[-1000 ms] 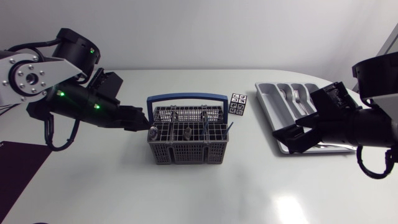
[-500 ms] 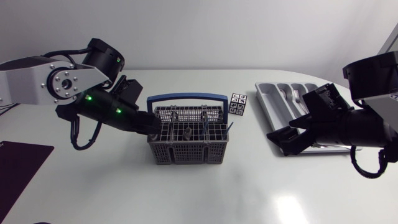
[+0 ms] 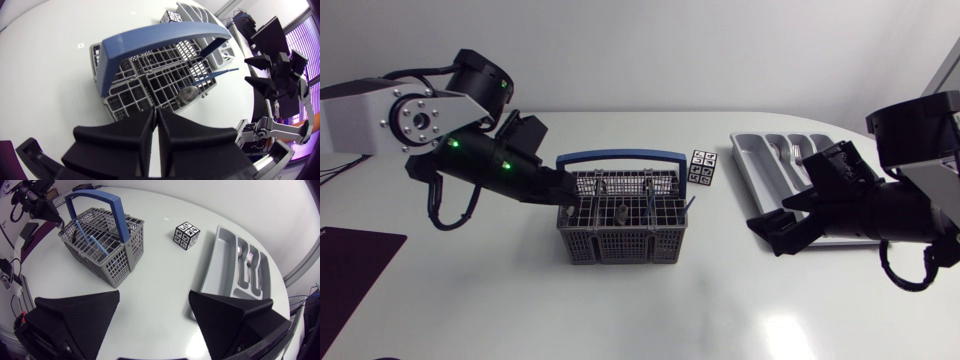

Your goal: Transfer all utensils from the basket to the drawer tray.

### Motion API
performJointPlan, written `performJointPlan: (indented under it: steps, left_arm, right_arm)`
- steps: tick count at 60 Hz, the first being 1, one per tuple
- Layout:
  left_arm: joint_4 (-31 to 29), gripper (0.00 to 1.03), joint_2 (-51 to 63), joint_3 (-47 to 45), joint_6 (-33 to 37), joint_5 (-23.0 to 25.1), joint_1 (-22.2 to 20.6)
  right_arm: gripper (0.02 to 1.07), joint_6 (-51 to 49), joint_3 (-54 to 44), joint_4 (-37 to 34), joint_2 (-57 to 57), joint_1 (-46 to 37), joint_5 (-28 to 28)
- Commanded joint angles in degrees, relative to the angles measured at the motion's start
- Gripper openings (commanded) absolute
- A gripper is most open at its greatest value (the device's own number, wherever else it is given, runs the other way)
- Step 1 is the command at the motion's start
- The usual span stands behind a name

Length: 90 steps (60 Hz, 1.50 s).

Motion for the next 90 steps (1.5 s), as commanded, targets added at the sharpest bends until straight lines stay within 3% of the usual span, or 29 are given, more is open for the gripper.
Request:
performJointPlan:
  steps: [1, 12, 38, 53, 55, 61, 72, 81, 90]
  left_arm:
    - [-1.1, 0.04, -1.6, 1.9, -0.8, 1.7, 1.0]
    - [-1.7, 0.04, -5.2, 2.3, -0.8, 3.5, 2.0]
    - [-11.6, 0.04, -18.0, 7.6, -0.4, 4.2, 0.8]
    - [-9.6, 0.04, -21.9, 4.7, 4.5, 4.3, -7.6]
    - [-7.8, 0.04, -21.9, 2.7, 6.1, 6.3, -10.0]
    - [-5.0, 0.04, -21.9, -0.3, 8.6, 13.8, -11.4]
    - [-3.3, 0.04, -20.1, -2.7, 13.0, 14.6, -20.8]
    - [-2.9, 0.04, -18.4, -3.5, 14.9, 17.2, -23.3]
    - [-3.1, 0.04, -17.2, -3.5, 16.2, 18.5, -25.3]
  right_arm:
    - [1.02, -0.2, -1.4, 0.2, -0.4, 0.5, 0.2]
    - [1.02, -0.5, -1.4, 0.0, -1.0, 0.9, 0.2]
    - [1.02, -2.0, -1.0, -0.5, -5.5, 2.9, 0.3]
    - [1.02, -5.4, -0.8, -3.1, -10.0, 9.7, -3.3]
    - [1.02, -6.4, -0.4, -4.3, -9.9, 10.6, -5.4]
    - [1.02, -8.1, -0.9, -4.5, -10.0, 13.9, -6.0]
    - [1.02, -10.2, -1.8, -3.3, -9.8, 19.9, -9.6]
    - [1.01, -11.6, -1.8, -3.3, -9.0, 22.5, -13.9]
    - [0.89, -12.6, -2.0, -2.9, -8.1, 28.9, -14.0]
